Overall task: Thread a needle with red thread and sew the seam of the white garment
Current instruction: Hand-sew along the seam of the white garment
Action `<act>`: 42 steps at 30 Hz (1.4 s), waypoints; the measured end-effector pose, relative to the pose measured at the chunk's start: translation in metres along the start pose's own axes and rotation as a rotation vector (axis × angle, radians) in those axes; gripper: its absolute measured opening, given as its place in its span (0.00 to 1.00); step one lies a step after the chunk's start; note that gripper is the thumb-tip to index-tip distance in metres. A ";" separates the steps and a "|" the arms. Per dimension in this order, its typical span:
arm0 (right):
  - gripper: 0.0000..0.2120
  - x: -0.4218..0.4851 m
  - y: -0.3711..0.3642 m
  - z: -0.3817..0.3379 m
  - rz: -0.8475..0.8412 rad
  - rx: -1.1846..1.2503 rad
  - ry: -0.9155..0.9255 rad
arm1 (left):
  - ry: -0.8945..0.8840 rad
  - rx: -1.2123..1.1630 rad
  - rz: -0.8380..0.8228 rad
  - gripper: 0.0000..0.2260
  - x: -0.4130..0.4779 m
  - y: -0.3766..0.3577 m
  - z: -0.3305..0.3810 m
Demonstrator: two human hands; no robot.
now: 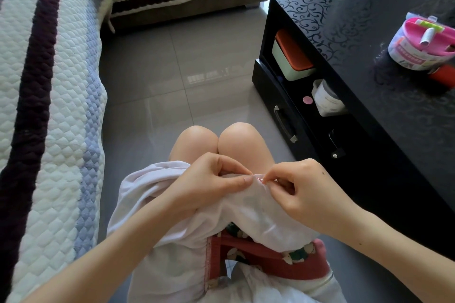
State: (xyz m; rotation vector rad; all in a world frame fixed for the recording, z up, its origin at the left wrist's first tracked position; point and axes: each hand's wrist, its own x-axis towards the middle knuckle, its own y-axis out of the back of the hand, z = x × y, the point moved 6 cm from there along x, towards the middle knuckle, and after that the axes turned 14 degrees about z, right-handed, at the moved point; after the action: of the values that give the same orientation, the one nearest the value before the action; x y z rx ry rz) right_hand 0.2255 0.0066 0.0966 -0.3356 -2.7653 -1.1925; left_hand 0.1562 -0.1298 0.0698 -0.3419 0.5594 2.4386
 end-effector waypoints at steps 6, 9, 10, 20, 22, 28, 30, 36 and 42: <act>0.10 -0.002 0.005 0.009 -0.019 0.214 -0.151 | 0.087 -0.018 0.031 0.06 0.002 0.001 -0.006; 0.12 0.000 0.004 0.016 -0.074 0.332 -0.247 | 0.099 -0.066 -0.007 0.06 0.003 -0.002 -0.006; 0.11 0.000 0.003 0.018 -0.093 0.375 -0.277 | 0.109 -0.096 -0.023 0.07 0.003 -0.002 -0.006; 0.06 -0.005 -0.001 0.022 -0.165 0.689 -0.477 | 0.186 -0.368 -0.147 0.07 0.000 -0.007 -0.003; 0.06 -0.006 -0.003 0.023 -0.169 0.708 -0.496 | 0.196 -0.404 -0.157 0.07 0.000 -0.008 -0.002; 0.06 -0.012 -0.014 0.022 -0.129 0.782 -0.561 | 0.236 -0.470 -0.170 0.03 0.000 -0.011 -0.008; 0.05 -0.013 -0.020 0.019 -0.135 0.780 -0.552 | 0.237 -0.455 -0.149 0.06 0.001 -0.012 -0.010; 0.04 -0.009 -0.016 0.029 -0.105 0.692 -0.525 | 0.177 -0.371 -0.111 0.07 0.005 -0.006 -0.002; 0.06 -0.007 -0.021 0.026 -0.056 0.627 -0.495 | 0.163 -0.340 -0.110 0.08 0.005 -0.009 -0.001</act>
State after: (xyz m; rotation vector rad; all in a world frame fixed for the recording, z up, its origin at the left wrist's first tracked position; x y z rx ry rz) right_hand 0.2268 0.0107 0.0628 -0.5369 -3.3843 -0.2042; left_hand 0.1576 -0.1207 0.0643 -0.6970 0.1819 2.4077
